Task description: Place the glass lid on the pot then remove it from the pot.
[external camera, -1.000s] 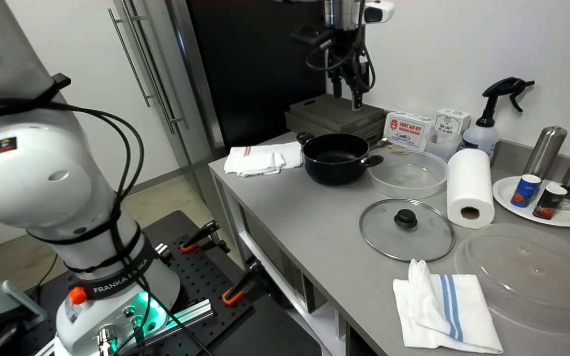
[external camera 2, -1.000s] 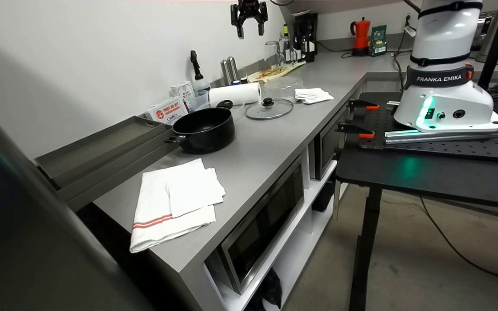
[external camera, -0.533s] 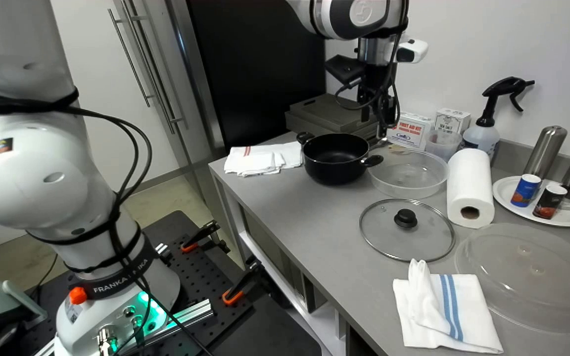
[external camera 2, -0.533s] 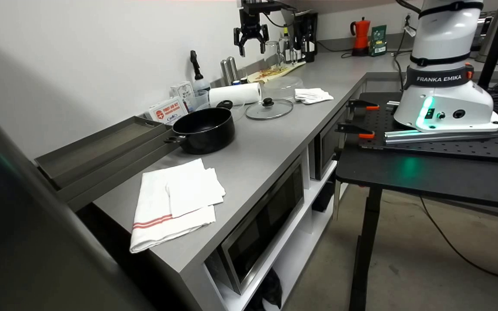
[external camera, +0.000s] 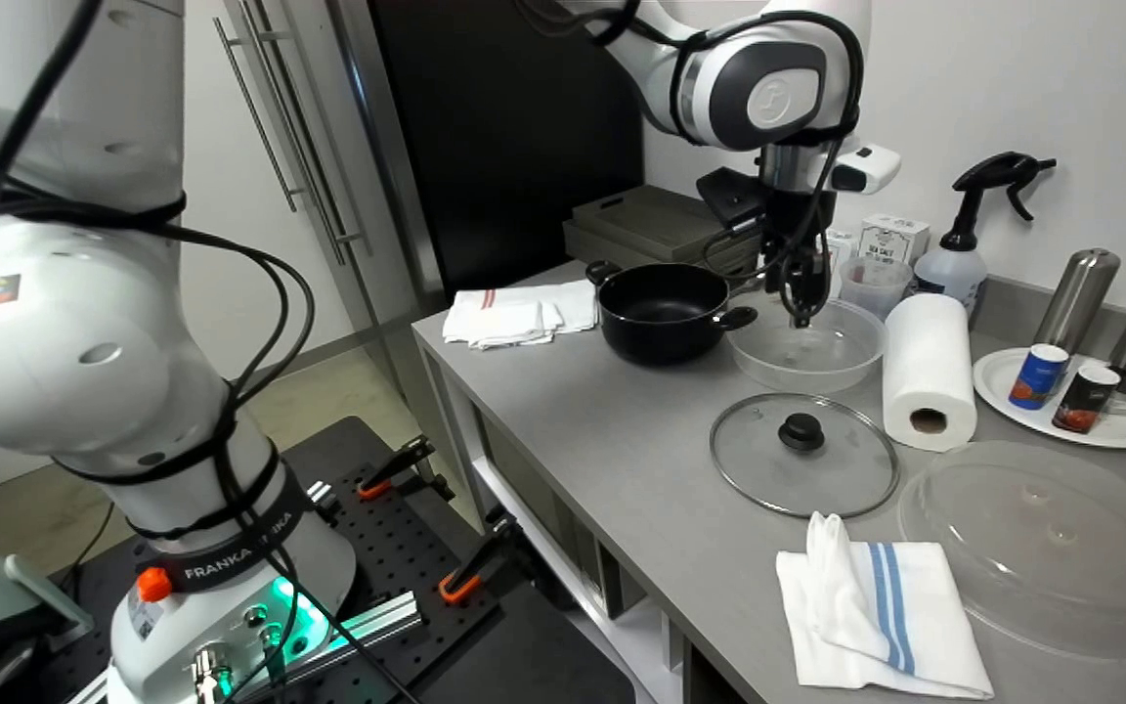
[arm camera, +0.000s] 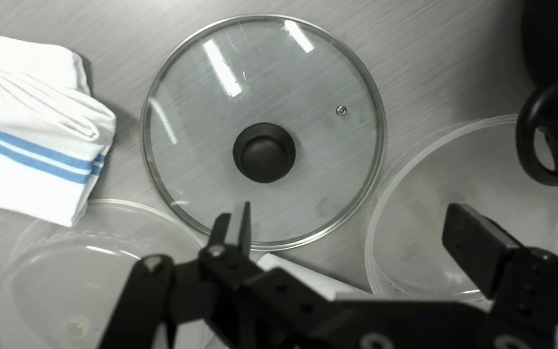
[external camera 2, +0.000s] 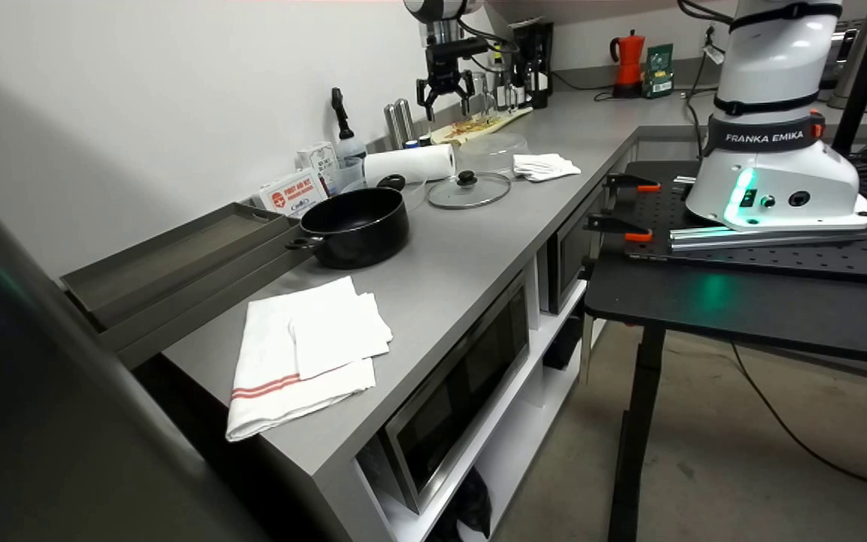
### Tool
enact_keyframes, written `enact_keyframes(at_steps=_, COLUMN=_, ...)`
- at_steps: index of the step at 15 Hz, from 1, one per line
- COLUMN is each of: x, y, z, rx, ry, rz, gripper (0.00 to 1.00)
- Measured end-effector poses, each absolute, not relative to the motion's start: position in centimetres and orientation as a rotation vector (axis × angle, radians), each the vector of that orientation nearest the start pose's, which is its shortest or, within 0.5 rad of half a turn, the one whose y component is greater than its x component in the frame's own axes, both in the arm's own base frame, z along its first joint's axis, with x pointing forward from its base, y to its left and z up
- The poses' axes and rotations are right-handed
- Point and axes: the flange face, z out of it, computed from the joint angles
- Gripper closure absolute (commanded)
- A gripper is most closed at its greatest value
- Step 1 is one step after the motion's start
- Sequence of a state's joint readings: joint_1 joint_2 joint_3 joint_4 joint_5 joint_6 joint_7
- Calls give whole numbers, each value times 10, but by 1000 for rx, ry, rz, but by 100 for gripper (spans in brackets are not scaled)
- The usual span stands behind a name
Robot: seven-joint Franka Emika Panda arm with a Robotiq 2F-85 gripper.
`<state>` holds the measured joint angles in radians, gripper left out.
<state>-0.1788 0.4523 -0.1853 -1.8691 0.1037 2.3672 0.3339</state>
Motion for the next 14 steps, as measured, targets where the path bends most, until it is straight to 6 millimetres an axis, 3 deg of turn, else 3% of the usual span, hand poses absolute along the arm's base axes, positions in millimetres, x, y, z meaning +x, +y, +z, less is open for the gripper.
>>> enact_keyframes(at_steps=6, x=612, y=-252, z=242, rx=-2856, ry=1309, rz=-40, gripper=0)
enact_keyframes(at_steps=14, x=620, y=-266, z=190, rx=-2784, ry=1426, rz=33, gripper=0)
